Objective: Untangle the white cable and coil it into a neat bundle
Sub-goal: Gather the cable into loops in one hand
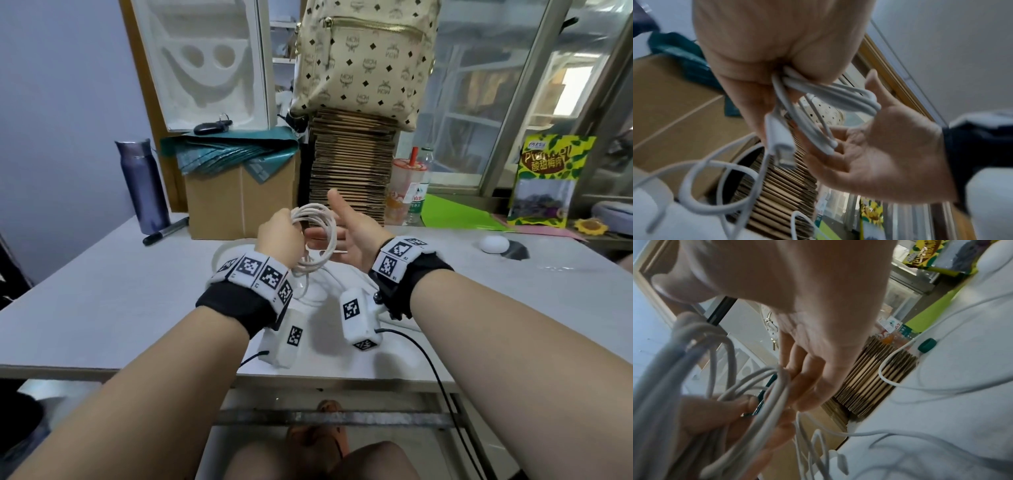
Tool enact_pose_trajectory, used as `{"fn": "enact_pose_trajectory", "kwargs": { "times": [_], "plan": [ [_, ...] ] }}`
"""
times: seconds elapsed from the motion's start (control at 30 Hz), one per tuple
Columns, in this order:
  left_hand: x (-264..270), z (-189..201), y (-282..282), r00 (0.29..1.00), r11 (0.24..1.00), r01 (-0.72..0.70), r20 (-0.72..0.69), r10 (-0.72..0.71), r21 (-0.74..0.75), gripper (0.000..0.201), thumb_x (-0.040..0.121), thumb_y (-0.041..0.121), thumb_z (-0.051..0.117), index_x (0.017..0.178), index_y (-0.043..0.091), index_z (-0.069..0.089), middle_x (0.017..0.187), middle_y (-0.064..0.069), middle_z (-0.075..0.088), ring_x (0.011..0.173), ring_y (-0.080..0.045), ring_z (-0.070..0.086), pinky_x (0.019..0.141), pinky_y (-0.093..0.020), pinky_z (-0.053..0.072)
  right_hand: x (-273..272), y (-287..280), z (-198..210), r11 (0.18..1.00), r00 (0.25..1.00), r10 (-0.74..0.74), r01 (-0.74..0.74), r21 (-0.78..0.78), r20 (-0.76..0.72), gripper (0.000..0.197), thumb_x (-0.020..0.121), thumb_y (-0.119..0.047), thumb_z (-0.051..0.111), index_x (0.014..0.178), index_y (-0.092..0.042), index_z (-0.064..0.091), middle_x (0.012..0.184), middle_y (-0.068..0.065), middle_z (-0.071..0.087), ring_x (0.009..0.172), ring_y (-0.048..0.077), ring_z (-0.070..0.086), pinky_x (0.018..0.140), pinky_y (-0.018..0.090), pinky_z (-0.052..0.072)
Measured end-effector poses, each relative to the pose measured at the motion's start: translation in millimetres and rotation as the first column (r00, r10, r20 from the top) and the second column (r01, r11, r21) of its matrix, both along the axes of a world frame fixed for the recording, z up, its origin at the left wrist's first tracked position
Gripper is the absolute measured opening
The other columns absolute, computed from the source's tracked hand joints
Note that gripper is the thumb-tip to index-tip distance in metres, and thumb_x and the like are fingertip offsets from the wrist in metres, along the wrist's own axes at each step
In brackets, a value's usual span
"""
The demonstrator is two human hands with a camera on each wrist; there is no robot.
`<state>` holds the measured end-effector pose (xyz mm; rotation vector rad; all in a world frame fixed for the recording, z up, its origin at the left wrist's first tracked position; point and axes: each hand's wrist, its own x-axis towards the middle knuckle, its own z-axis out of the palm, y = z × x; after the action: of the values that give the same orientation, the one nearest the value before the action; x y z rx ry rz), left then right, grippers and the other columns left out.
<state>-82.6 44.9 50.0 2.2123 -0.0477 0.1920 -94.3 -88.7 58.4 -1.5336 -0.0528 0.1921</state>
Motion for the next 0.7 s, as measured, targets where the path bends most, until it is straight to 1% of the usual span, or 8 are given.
{"fn": "enact_pose_trajectory", "kwargs": {
  "times": [0.13, 0.2, 0.3, 0.43, 0.47, 0.53, 0.6, 0.7],
  "plan": [
    [-12.7, 5.2, 0.3, 0.994, 0.978, 0.101, 0.021, -0.107, 0.181, 0.020, 0.092, 0.004, 0.040, 0.102, 0.010, 0.056, 0.096, -0.013, 0.064, 0.087, -0.034, 0.065, 0.068, -0.034, 0.050, -3.0, 3.0, -2.2, 0.987, 0.994, 0.104, -0.106, -0.119, -0.027, 0.005, 0.088, -0.014, 0.063, 0.092, -0.012, 0.065, 0.071, 0.003, 0.069, 0.053, 0.011, 0.062, 0.056, 0.021, 0.052],
    [-13.7, 5.3, 0.1, 0.987, 0.963, 0.151, 0.020, -0.159, 0.221, 0.022, 0.089, 0.003, 0.043, 0.102, 0.011, 0.058, 0.093, -0.013, 0.066, 0.086, -0.032, 0.065, 0.068, -0.034, 0.049, -1.6, 4.3, -4.3, 0.981, 0.998, 0.059, -0.057, -0.186, 0.002, 0.013, 0.089, 0.000, 0.056, 0.089, -0.011, 0.063, 0.061, 0.002, 0.065, 0.045, 0.009, 0.057, 0.049, 0.019, 0.048],
    [-11.4, 3.4, 0.0, 0.979, 0.941, 0.194, 0.004, -0.203, 0.279, 0.025, 0.089, 0.000, 0.042, 0.104, 0.011, 0.059, 0.086, -0.008, 0.061, 0.088, -0.030, 0.059, 0.068, -0.030, 0.039, 1.0, 5.1, -8.3, 0.954, 0.998, -0.014, 0.030, -0.297, 0.058, 0.017, 0.086, 0.002, 0.059, 0.089, -0.014, 0.056, 0.066, 0.005, 0.059, 0.045, 0.011, 0.057, 0.050, 0.024, 0.048],
    [-10.4, 1.2, -2.7, 0.961, 0.891, 0.237, 0.042, -0.274, 0.387, 0.020, 0.094, 0.006, 0.040, 0.105, 0.011, 0.057, 0.098, -0.011, 0.064, 0.085, -0.027, 0.055, 0.070, -0.031, 0.038, 4.2, 6.2, -11.8, 0.818, 0.975, -0.105, 0.197, -0.540, 0.196, 0.034, 0.081, -0.006, 0.067, 0.085, -0.019, 0.035, 0.067, 0.007, 0.060, 0.040, 0.011, 0.058, 0.042, 0.024, 0.047],
    [-9.5, 0.9, -3.0, 0.957, 0.877, 0.239, 0.053, -0.286, 0.418, 0.020, 0.095, 0.007, 0.040, 0.105, 0.011, 0.057, 0.099, -0.011, 0.064, 0.088, -0.027, 0.056, 0.070, -0.031, 0.039, 5.0, 7.2, -12.2, 0.797, 0.970, -0.102, 0.213, -0.565, 0.221, 0.034, 0.081, -0.009, 0.067, 0.093, -0.019, 0.036, 0.070, 0.007, 0.063, 0.044, 0.011, 0.061, 0.044, 0.025, 0.049],
    [-8.8, 2.8, -2.7, 0.948, 0.839, 0.237, 0.071, -0.309, 0.490, 0.024, 0.095, 0.006, 0.039, 0.111, 0.014, 0.056, 0.103, -0.010, 0.064, 0.096, -0.029, 0.058, 0.072, -0.031, 0.041, 6.3, 9.5, -12.2, 0.749, 0.962, -0.068, 0.225, -0.623, 0.266, 0.032, 0.078, -0.015, 0.067, 0.104, -0.021, 0.048, 0.082, 0.007, 0.068, 0.073, 0.021, 0.067, 0.067, 0.035, 0.055],
    [-9.4, 5.9, -1.3, 0.940, 0.810, 0.231, 0.090, -0.328, 0.538, 0.027, 0.094, 0.004, 0.038, 0.113, 0.015, 0.055, 0.103, -0.011, 0.064, 0.096, -0.030, 0.058, 0.073, -0.032, 0.042, 7.8, 11.4, -12.0, 0.698, 0.951, -0.016, 0.233, -0.677, 0.310, 0.009, 0.078, -0.017, 0.065, 0.086, -0.019, 0.063, 0.083, 0.004, 0.066, 0.095, 0.027, 0.061, 0.082, 0.038, 0.048],
    [-12.8, 10.0, -0.2, 0.940, 0.846, 0.218, 0.130, -0.317, 0.487, 0.027, 0.092, 0.000, 0.036, 0.110, 0.009, 0.053, 0.094, -0.013, 0.060, 0.086, -0.031, 0.057, 0.070, -0.034, 0.045, 7.4, 9.2, -11.5, 0.717, 0.951, -0.037, 0.240, -0.655, 0.308, 0.013, 0.081, -0.015, 0.061, 0.084, -0.006, 0.070, 0.078, 0.008, 0.064, 0.075, 0.021, 0.055, 0.066, 0.029, 0.042]
  ]
}}
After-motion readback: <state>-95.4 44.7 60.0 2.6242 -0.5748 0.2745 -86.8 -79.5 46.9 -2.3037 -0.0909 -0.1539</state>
